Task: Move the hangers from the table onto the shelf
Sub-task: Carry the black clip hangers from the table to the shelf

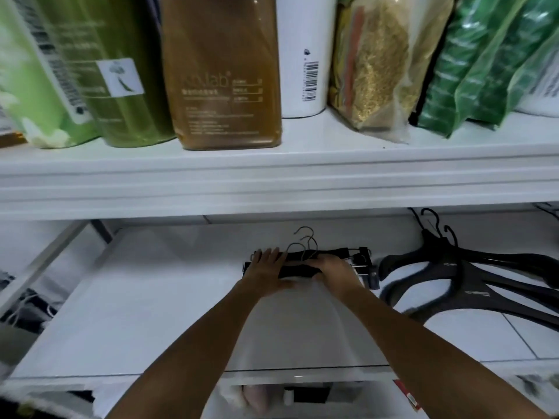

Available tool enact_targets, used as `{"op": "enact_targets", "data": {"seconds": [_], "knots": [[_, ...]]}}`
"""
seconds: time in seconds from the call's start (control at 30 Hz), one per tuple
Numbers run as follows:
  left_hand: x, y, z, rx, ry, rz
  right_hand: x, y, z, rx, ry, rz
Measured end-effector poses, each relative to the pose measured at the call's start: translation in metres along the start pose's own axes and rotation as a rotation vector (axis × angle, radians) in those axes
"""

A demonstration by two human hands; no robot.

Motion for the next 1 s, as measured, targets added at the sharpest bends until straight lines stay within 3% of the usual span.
{"op": "enact_targets", "data": {"seconds": [0.17,0.27,0.4,0.5,0.67,0.8,1.0], "knots": [[0.002,-0.008,-0.008,0.083,0.053,-0.003,-0.009,0.001,0.002,-0.096,-0.010,-0.033],[0.001,-0.016,-0.008,0.087,0.113,-0.074,-0.009,-0.003,0.010,-0.159,-0.155,-0.179],[-0.007,-0.018,0.004,-0.079,0.044,-0.053,-0.010,0.004,0.007,-0.174,-0.216,-0.124],[-0.002,-0.007,0.007,-0.046,0.014,0.064,-0.013,0.011,0.005,-0.153,-0.203,-0.076],[0.005,0.006,-0.002,-0.038,-0.066,0.128,-0.007,0.013,0.001,-0.131,-0.123,-0.064],[0.009,0.012,-0.004,-0.091,-0.124,0.121,-0.006,0.014,-0.001,-0.198,-0.077,0.063],[0.001,0.011,-0.010,-0.182,-0.142,0.217,-0.019,0.022,-0.039,-0.249,0.179,0.214]]}}
Point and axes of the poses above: each hand's wrist, its own x-axis towards the middle knuckle, its own y-axis out of the palm, z = x × y, the point moved 5 cm from there along x, towards the middle knuckle, and after that the axes turned 9 degrees about -y, right-handed, at the moved point
